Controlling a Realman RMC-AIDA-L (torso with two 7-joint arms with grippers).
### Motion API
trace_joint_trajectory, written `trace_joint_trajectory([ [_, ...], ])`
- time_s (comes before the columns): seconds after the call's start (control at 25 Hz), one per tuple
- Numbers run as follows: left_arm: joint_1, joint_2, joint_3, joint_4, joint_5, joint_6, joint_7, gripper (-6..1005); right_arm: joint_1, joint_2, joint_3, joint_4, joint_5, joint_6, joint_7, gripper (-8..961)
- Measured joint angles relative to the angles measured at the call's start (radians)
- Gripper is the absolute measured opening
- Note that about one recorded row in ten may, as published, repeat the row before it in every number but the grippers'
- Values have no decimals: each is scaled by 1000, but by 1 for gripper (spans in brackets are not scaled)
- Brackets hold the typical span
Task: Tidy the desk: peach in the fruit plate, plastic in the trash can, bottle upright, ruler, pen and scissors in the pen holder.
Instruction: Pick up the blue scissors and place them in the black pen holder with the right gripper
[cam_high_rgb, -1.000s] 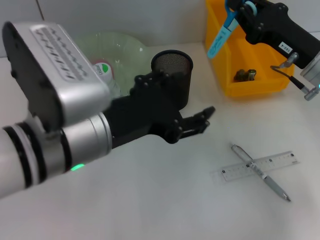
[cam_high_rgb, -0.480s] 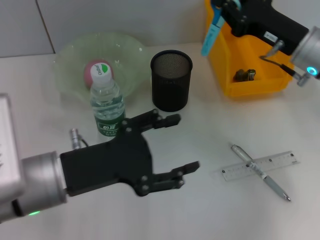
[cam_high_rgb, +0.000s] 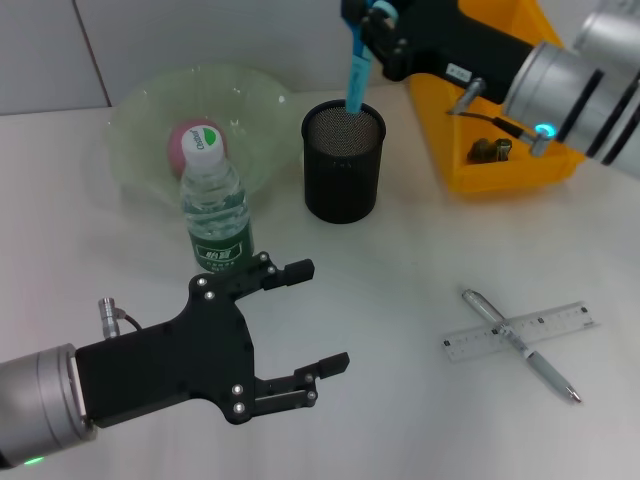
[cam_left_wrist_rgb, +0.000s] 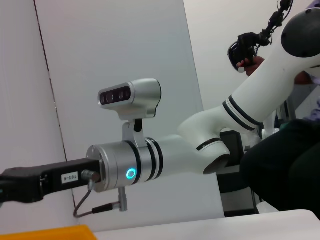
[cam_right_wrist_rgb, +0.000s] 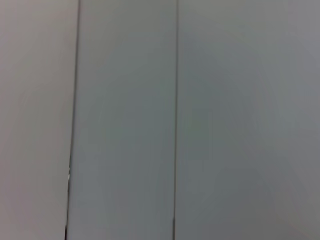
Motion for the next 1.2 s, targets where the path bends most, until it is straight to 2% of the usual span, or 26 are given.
trace_joint_trajectory([
  [0.32,-9,1,-20,-41,-3,18,6,802,40,1,1,117,39,50,-169,80],
  [0.72,-58,2,-79,-153,-4,94,21,802,48,1,1,161,44,93,-220,80],
  [0.92,-62,2,-83,-165,0,96,26,802,51,1,4,175,46,123,-224,80],
  [1.08,-67,6,-97,-167,53,73,17,802,50,1,4,177,46,132,-225,81],
  [1.2,-73,4,-153,-167,130,57,-10,802,50,2,2,178,46,137,-225,81],
])
